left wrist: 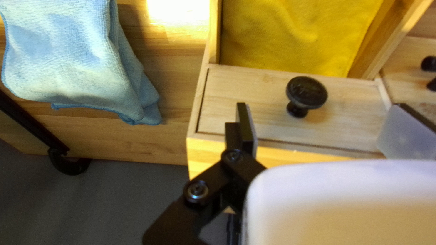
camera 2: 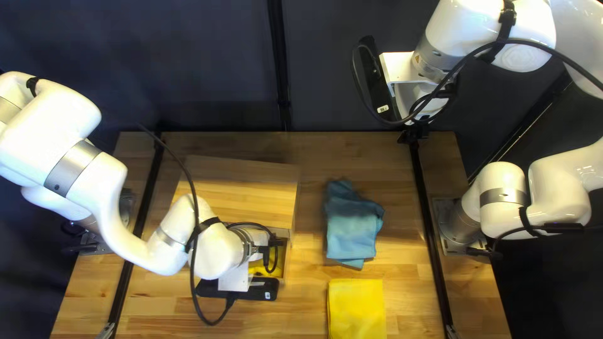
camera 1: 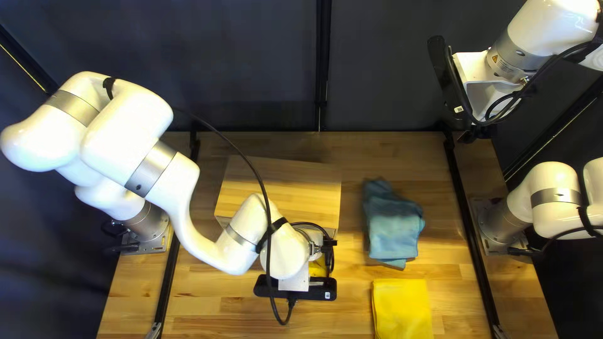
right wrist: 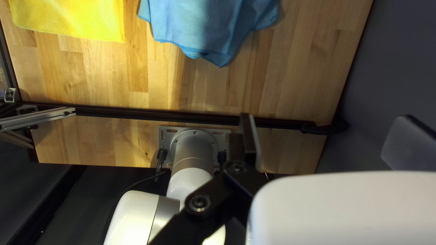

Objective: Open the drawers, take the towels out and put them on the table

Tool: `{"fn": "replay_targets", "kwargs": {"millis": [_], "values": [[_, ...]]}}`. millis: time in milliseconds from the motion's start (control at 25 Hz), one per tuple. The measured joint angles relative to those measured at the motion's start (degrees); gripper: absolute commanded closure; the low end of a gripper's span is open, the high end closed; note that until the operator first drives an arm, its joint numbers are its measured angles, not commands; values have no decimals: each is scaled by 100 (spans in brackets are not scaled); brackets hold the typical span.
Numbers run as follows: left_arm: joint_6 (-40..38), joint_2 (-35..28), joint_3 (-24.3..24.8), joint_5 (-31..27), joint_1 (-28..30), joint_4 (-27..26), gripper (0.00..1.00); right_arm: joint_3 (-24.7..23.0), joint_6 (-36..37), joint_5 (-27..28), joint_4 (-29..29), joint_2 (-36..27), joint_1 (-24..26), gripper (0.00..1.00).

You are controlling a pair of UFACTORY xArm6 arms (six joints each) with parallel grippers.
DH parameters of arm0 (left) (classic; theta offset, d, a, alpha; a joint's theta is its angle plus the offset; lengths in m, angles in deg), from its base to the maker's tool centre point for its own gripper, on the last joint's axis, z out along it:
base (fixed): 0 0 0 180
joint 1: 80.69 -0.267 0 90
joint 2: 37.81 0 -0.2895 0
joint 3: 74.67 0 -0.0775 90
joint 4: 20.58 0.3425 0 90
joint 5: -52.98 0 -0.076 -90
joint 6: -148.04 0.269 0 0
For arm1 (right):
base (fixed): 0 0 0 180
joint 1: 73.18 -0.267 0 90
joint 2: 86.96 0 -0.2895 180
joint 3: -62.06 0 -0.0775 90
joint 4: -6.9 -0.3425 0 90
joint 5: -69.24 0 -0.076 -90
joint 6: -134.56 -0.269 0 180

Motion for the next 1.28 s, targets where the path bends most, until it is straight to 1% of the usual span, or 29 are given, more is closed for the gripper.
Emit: {"fn": "replay_targets", "kwargs": {"millis": [440,920,1280], "values": [[-205,134,44,196,191,-114,0,0,0,0,0,0,0,0],[-343,526,12,538,154,-29,0,0,0,0,0,0,0,0],[-300,581,104,682,82,-66,0,0,0,0,0,0,0,0]]}}
